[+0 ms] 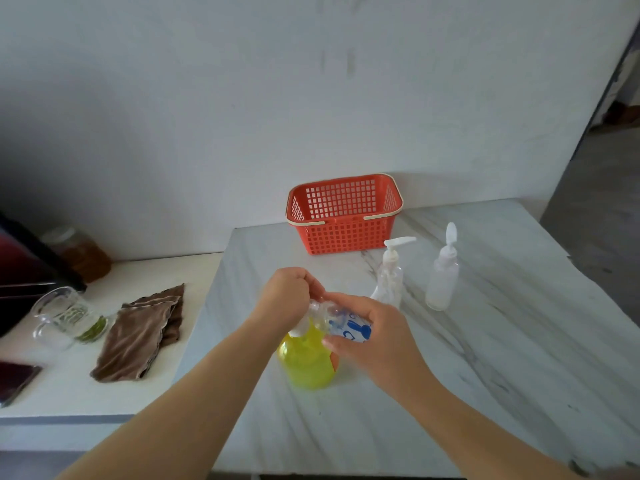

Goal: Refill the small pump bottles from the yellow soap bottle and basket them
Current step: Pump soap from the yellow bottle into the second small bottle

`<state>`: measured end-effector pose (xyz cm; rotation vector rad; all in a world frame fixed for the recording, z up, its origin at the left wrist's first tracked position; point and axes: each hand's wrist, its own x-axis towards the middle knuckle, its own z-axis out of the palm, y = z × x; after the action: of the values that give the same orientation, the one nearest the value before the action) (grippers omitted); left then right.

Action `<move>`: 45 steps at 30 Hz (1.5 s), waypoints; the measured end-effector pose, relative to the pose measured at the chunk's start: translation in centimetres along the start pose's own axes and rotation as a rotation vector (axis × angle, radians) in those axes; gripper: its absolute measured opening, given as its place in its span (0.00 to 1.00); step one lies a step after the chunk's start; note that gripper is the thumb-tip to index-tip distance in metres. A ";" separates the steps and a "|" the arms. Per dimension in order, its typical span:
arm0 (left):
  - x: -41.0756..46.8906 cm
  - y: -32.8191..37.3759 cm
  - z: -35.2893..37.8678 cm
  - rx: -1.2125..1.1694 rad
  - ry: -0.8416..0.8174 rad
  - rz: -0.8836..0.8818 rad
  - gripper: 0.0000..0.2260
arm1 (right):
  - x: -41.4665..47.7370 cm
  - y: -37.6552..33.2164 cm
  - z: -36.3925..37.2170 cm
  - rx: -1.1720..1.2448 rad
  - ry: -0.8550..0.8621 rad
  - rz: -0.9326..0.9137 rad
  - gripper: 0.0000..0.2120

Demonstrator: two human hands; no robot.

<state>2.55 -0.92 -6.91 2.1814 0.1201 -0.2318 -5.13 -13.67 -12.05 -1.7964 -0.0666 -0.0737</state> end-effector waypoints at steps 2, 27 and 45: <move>-0.1 0.0 0.1 0.000 0.009 -0.002 0.17 | 0.0 0.1 -0.1 -0.010 -0.006 0.004 0.25; 0.1 0.3 -0.4 0.095 -0.047 0.017 0.18 | 0.0 0.2 0.1 -0.031 -0.016 -0.032 0.26; -0.4 0.4 -0.1 0.172 -0.012 0.060 0.15 | 0.2 0.3 0.0 -0.008 -0.023 -0.032 0.27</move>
<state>2.21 -1.03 -6.42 2.3503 0.0282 -0.2280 -4.95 -13.72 -12.33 -1.8041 -0.1115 -0.0759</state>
